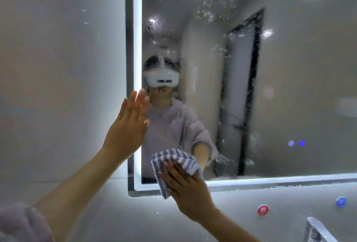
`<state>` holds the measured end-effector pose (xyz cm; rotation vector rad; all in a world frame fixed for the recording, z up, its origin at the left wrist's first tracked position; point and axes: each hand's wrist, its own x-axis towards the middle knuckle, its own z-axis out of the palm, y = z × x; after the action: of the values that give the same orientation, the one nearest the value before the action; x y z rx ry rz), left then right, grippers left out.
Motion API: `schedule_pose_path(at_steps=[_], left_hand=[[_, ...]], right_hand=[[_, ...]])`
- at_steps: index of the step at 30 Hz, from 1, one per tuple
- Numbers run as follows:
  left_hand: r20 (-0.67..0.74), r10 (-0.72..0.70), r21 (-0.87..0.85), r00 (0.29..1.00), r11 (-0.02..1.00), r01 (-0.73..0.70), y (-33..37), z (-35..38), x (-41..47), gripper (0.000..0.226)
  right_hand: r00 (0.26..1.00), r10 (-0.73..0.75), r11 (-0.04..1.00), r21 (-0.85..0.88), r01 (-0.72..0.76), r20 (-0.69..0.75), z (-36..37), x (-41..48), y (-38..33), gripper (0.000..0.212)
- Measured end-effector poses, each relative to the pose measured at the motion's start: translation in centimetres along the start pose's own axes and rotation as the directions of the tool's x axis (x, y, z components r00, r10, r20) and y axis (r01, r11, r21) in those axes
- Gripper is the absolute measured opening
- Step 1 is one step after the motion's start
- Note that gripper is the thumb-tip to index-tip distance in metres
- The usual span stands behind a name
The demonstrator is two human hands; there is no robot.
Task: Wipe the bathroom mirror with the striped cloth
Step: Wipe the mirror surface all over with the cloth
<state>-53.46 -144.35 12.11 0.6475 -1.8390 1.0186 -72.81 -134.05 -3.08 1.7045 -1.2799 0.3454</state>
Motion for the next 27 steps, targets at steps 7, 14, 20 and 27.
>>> schedule_pose_path(at_steps=[7,14,20,27], left_hand=[[-0.05,0.01,0.021,0.999,1.0,-0.009,0.1,0.2,0.3,0.057],[-0.033,0.0,-0.003,0.999,1.0,0.0,0.3,0.0,0.2,0.055],[-0.017,0.003,-0.011,1.0,1.0,-0.003,0.3,0.1,0.2,0.055],[-0.015,-0.002,-0.003,1.0,1.0,0.002,0.4,0.2,0.2,0.053]], right_hand=[[0.908,0.398,0.917,0.06,-0.394,-0.133,-5.2,4.4,9.9,0.062],[0.882,0.458,0.889,0.078,-0.452,-0.114,-5.6,6.1,8.9,0.061],[0.993,0.111,0.993,-0.038,-0.113,-0.03,-4.4,3.1,8.0,0.057],[0.905,0.4,0.912,-0.037,-0.409,-0.146,-9.6,11.4,15.5,0.066]])
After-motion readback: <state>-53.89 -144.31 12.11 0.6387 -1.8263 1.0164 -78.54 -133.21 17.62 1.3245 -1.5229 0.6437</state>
